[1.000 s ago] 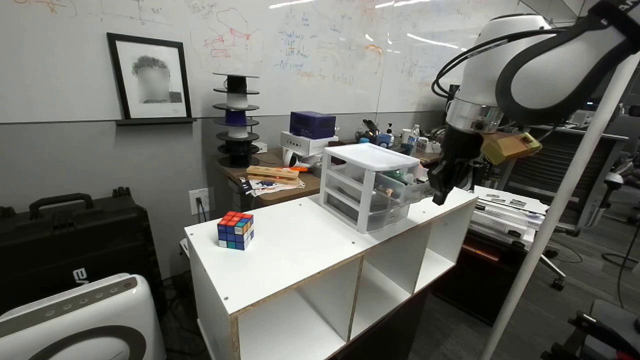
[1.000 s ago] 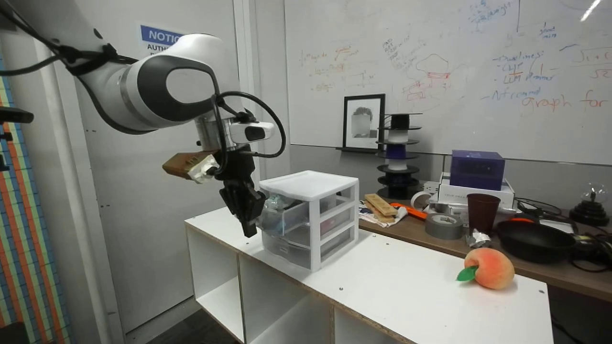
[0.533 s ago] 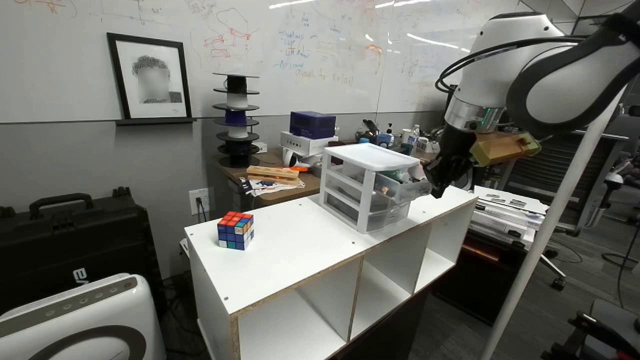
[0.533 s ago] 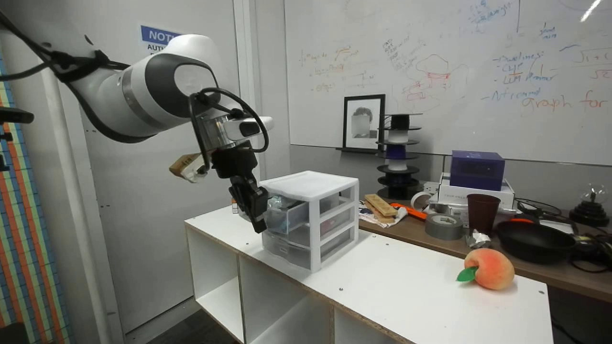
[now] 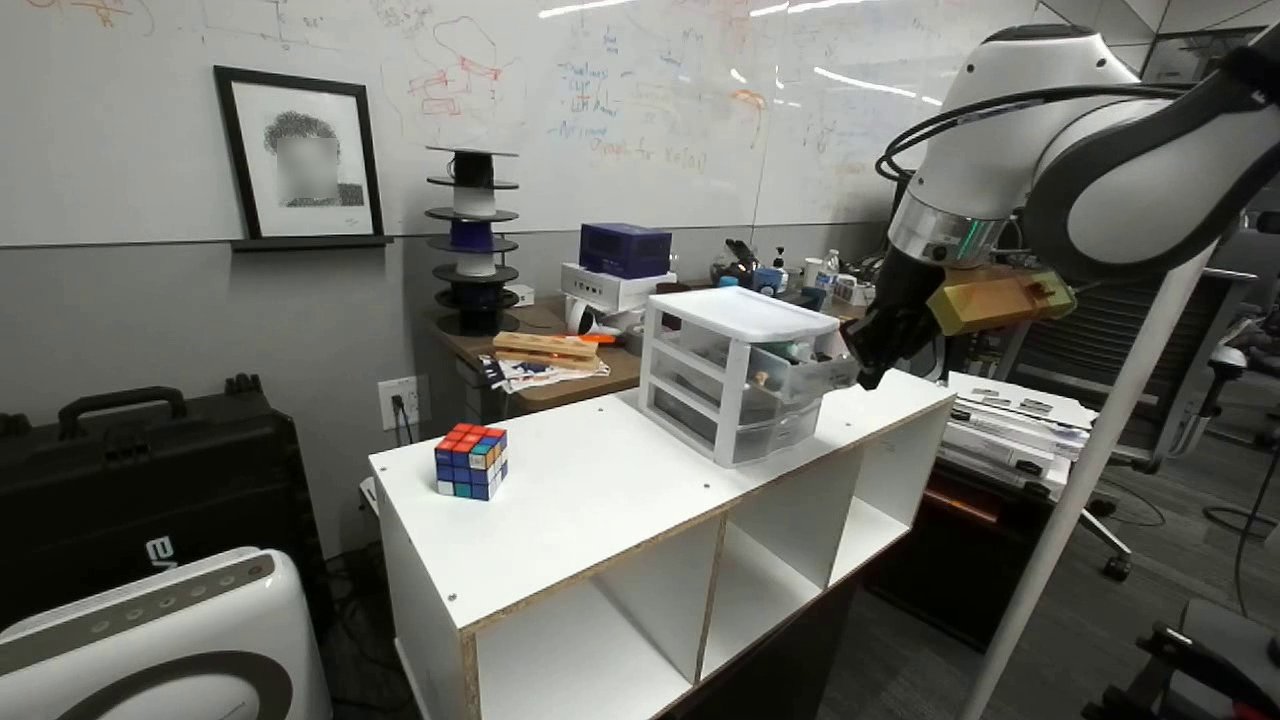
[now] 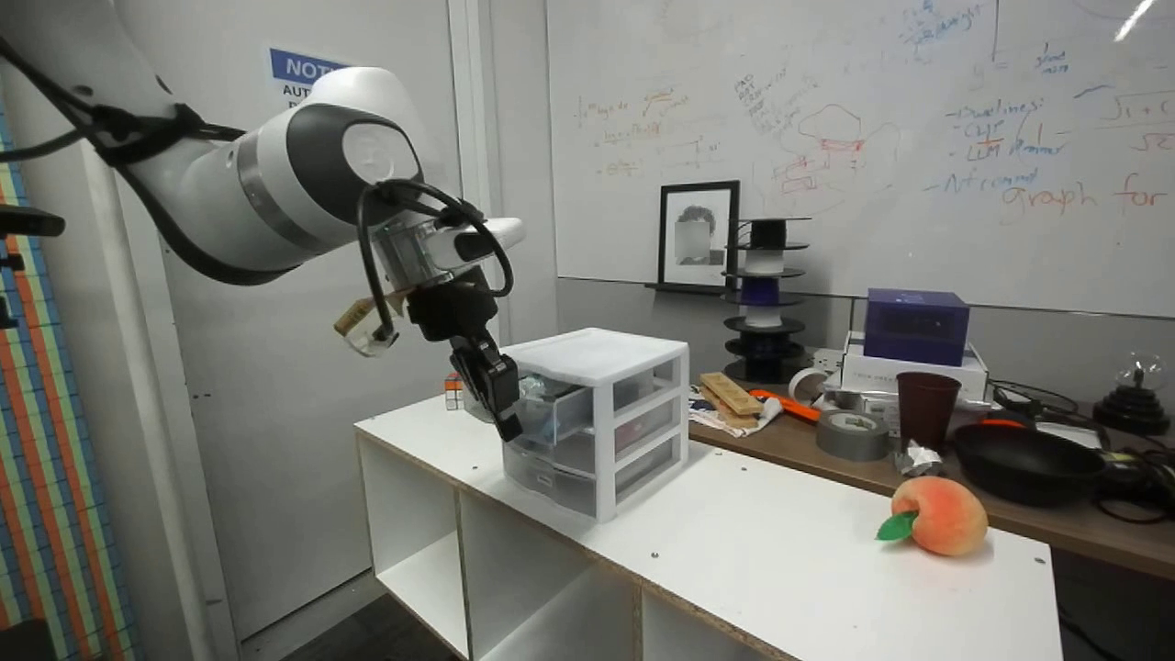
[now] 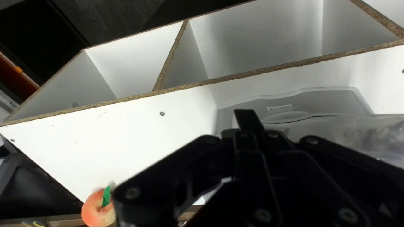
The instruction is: Put the silver object, battery, and plastic bag on the table into the open drawer and then close the drawer
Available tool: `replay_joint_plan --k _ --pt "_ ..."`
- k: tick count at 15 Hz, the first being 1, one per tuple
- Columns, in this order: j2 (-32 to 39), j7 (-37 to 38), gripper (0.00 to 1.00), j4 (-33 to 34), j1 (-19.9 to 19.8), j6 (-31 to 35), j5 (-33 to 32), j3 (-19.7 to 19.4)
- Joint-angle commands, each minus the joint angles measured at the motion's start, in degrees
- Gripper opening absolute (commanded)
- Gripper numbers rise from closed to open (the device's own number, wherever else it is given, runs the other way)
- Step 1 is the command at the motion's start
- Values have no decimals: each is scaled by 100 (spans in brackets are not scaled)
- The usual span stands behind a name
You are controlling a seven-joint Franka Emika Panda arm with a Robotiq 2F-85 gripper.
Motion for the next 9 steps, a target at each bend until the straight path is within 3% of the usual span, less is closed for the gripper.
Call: replay_joint_plan --k 1,4,9 --pt "105 -468 3 -53 45 621 958 58" --pt "158 -1329 3 -172 124 1023 2219 179" --pt "235 -2102 3 -153 198 1380 3221 291"
